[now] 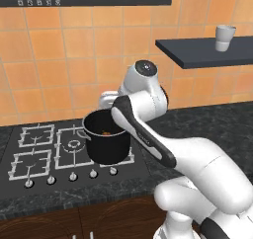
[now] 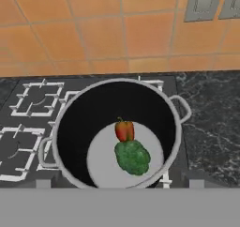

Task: Put the bell pepper and broccoli in the pot. Retrieve the spatula and lightly stir the vegetables in the pot.

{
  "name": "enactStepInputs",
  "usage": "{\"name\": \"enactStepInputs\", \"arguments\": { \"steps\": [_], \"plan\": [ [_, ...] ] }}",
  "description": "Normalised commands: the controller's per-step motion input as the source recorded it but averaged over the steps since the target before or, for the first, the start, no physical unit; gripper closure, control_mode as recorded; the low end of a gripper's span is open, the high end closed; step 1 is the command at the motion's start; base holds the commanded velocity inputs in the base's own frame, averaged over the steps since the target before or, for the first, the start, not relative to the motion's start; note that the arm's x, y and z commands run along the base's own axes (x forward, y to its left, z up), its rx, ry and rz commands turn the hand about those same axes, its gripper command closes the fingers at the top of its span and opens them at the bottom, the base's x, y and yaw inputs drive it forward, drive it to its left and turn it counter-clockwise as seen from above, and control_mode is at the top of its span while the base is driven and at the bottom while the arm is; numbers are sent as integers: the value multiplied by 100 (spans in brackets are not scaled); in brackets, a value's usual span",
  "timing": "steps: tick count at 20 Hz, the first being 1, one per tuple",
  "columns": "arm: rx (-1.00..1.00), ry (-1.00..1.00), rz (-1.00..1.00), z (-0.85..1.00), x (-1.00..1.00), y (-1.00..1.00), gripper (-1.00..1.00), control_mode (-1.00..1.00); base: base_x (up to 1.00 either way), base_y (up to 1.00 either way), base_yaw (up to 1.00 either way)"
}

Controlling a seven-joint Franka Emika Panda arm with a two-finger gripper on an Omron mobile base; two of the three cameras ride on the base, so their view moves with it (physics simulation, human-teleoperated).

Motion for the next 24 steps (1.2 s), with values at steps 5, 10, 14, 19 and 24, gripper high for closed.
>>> {"name": "enactStepInputs", "arguments": {
  "steps": [5,10,14,19,24],
  "plan": [
    [0,18,-1,59,-49,-73,-100,-100,0,0,0],
    [-1,13,-5,7,-14,-69,-100,-100,0,0,0],
    [0,3,-8,0,-12,-30,-100,-100,0,0,0],
    [0,0,0,0,0,0,-100,100,-91,38,-3],
    [0,0,0,0,0,0,-100,100,-23,97,0]
  ]
}}
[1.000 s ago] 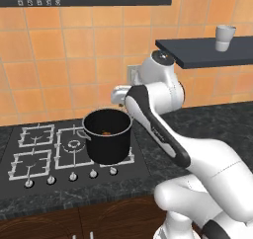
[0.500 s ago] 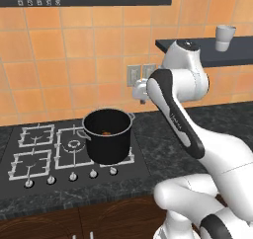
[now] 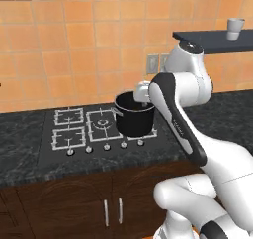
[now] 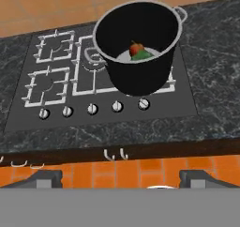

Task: Put the bell pepper and broccoli in the pot. Retrieve the spatula and lightly stir the vegetables in the pot.

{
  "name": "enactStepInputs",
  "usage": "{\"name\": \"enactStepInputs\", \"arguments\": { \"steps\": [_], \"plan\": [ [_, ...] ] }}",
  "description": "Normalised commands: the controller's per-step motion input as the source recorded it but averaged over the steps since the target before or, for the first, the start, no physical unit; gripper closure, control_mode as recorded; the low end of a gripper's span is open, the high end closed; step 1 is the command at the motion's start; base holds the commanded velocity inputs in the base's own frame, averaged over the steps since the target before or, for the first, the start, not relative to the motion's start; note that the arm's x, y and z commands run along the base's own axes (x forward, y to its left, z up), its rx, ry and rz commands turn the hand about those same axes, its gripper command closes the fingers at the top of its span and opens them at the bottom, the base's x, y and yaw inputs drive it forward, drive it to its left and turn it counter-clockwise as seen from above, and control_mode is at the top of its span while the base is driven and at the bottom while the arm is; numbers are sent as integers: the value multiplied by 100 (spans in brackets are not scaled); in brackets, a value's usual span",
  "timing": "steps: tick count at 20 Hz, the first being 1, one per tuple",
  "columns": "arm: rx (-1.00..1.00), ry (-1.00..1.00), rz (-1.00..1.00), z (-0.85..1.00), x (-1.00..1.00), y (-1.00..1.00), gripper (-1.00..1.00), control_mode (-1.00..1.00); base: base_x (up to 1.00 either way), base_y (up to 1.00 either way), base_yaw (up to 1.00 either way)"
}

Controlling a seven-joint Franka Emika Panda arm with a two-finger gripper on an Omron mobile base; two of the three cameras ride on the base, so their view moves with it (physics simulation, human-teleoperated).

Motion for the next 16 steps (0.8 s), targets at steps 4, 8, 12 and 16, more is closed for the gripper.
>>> {"name": "enactStepInputs", "arguments": {
  "steps": [4,8,12,16],
  "plan": [
    [0,0,0,0,0,0,-100,100,8,100,0],
    [0,0,0,0,0,0,-100,100,17,100,0],
    [0,0,0,0,0,0,-100,100,39,100,-1],
    [0,0,0,0,0,0,-100,100,74,77,-1]
  ]
}}
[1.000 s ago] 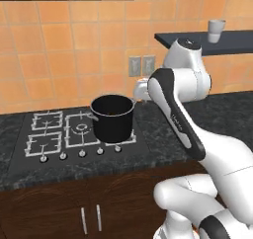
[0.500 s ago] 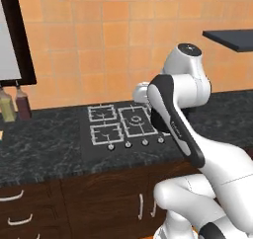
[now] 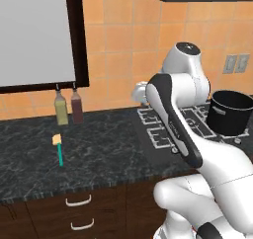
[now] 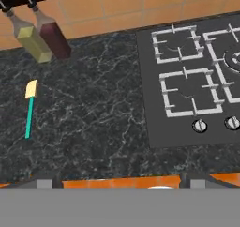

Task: Put the bell pepper and broccoli in the pot. Retrieve the spatula and lightly stir the vegetables in the pot.

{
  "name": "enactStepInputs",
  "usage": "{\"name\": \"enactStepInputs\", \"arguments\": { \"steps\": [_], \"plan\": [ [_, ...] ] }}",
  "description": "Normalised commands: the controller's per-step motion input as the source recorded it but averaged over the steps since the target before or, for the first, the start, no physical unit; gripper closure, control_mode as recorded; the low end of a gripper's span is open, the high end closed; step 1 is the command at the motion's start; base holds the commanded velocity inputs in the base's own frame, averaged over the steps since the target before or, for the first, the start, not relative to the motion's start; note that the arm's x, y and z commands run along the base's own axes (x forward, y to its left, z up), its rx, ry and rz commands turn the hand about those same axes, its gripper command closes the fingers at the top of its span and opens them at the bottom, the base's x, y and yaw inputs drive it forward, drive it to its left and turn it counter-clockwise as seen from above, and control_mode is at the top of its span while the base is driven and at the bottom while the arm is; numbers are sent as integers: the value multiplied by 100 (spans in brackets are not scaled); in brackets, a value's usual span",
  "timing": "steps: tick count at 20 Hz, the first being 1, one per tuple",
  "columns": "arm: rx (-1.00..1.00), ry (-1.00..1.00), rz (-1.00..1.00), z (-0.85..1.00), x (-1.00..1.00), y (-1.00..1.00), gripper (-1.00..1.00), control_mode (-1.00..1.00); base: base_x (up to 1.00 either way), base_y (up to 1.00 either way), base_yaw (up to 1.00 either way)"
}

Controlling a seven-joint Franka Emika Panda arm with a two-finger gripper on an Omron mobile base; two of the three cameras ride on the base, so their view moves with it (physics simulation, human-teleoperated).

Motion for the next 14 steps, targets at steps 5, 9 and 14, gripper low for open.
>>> {"name": "enactStepInputs", "arguments": {
  "steps": [5,9,14],
  "plan": [
    [-9,-1,9,0,3,31,-100,-100,31,19,0],
    [-41,-3,62,-4,-21,83,-100,-100,0,0,0],
    [-46,0,84,-3,-42,44,-100,-100,0,0,0]
  ]
}}
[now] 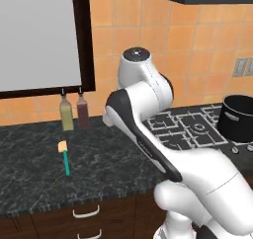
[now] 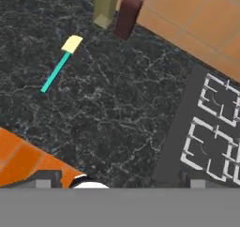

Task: Put the bell pepper and broccoli in the pot. Retrieve the spatula and lightly stir the vegetables in the pot.

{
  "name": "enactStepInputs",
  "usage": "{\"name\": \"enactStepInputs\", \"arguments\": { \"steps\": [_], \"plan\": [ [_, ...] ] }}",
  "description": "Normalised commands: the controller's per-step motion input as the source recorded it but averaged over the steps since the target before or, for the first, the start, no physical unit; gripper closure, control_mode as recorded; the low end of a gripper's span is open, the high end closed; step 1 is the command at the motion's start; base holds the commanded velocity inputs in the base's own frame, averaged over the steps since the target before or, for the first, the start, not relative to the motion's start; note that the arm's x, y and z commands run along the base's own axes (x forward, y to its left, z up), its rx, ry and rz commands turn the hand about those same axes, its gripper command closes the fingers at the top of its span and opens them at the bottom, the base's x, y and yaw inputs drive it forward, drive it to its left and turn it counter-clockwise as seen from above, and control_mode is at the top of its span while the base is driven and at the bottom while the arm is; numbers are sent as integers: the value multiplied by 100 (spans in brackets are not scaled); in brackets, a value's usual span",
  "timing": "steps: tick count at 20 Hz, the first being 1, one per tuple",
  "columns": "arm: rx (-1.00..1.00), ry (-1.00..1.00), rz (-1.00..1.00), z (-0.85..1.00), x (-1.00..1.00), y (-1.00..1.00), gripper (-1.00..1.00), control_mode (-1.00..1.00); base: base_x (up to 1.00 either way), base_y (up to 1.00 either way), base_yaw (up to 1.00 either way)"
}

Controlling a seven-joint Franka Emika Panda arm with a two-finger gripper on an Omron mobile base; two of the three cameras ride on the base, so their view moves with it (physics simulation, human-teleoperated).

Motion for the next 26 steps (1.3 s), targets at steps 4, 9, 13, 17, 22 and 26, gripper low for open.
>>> {"name": "enactStepInputs", "arguments": {
  "steps": [4,9,13,17,22,26],
  "plan": [
    [-52,1,85,-15,-46,35,-100,-100,0,0,0],
    [-54,9,81,-31,-37,34,-100,-100,0,0,0],
    [-40,22,68,-31,11,21,-100,-100,0,0,0],
    [-31,30,57,-30,55,16,-100,-100,0,0,0],
    [-30,34,48,-35,51,37,-100,-100,0,0,0],
    [-25,21,67,-27,16,27,-100,-100,0,0,0]
  ]
}}
